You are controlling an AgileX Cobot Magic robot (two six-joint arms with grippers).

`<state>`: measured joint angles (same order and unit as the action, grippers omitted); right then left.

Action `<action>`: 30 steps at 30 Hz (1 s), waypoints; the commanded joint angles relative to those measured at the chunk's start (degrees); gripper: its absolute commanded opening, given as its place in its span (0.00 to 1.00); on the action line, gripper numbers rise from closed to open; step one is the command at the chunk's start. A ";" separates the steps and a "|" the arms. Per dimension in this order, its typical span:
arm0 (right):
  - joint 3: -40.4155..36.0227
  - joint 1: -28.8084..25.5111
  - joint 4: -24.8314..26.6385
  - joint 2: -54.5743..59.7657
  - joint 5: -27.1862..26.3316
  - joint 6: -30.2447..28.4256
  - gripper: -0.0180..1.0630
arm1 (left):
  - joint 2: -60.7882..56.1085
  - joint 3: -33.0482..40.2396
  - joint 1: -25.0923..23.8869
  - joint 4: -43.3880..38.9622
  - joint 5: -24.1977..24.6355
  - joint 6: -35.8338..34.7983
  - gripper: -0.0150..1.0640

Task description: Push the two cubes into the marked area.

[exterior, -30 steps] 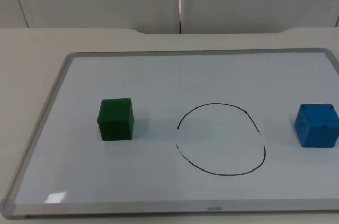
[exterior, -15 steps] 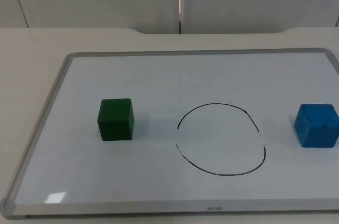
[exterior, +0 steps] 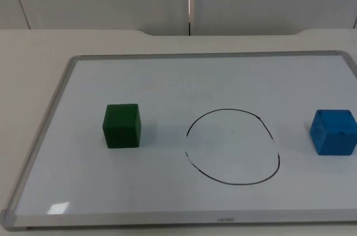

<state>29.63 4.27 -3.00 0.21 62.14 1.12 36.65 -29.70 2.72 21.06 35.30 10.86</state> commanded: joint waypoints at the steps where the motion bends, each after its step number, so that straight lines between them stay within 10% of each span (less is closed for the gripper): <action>1: -0.13 -0.32 0.27 -0.21 -0.34 -0.53 0.99 | -0.03 -0.41 0.72 3.37 -2.87 0.89 0.01; 12: -0.13 -1.81 0.32 -0.21 -0.34 -0.53 0.99 | 1.37 -0.41 0.72 7.15 -8.21 1.48 0.01; 30: -0.13 -3.91 0.32 -0.21 -0.34 -0.53 0.99 | 20.06 -0.41 0.72 37.11 -13.86 33.85 0.01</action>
<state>29.63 0.84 -3.00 0.21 62.14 1.12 56.41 -29.70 3.14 55.71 22.36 42.72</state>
